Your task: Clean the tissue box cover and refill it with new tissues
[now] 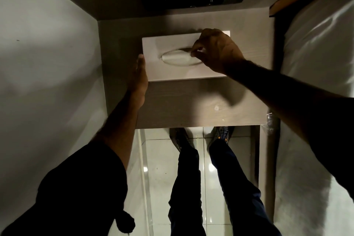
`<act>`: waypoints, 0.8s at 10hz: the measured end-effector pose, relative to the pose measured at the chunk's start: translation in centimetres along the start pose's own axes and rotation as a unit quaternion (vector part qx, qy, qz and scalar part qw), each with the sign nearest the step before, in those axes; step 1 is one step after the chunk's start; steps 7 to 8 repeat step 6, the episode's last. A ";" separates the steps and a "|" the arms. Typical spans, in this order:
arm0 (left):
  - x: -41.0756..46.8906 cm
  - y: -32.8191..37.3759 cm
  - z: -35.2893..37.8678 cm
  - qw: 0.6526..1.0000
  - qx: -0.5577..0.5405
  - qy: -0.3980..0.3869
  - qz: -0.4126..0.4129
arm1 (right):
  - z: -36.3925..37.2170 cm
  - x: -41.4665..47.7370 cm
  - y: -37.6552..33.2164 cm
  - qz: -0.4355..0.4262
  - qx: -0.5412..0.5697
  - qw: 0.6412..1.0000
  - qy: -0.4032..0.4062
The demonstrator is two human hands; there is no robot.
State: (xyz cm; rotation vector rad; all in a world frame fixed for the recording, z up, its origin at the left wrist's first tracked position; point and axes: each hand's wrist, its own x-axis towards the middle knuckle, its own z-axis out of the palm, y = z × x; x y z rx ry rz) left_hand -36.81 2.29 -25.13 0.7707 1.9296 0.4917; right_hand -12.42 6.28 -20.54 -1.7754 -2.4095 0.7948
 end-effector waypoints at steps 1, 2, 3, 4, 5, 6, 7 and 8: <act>-0.1 -0.2 0.0 1.000 -0.011 -0.003 0.002 | -0.2 0.2 0.1 0.017 0.002 0.999 0.028; -0.2 0.0 0.1 1.000 -0.021 -0.013 -0.013 | -0.1 0.4 0.4 0.028 0.005 0.999 0.036; -0.2 0.3 0.1 0.999 -0.026 -0.004 -0.018 | -0.3 0.2 0.3 0.024 0.013 0.999 0.020; -0.7 -0.4 0.0 1.000 -0.014 -0.002 -0.002 | -0.2 -0.6 0.6 0.013 0.023 1.000 0.002; -0.8 -0.1 -0.3 1.000 -0.014 -0.005 -0.012 | -1.1 -1.7 1.0 0.036 0.048 0.997 0.038; -2.4 -1.2 -1.1 0.997 0.060 0.046 0.024 | -1.9 -5.8 1.7 0.053 0.089 0.989 0.106; -2.4 -1.2 -1.1 0.997 0.060 0.046 0.024 | -1.9 -5.8 1.7 0.053 0.089 0.989 0.106; -2.4 -1.2 -1.1 0.997 0.060 0.046 0.024 | -1.9 -5.8 1.7 0.053 0.089 0.989 0.106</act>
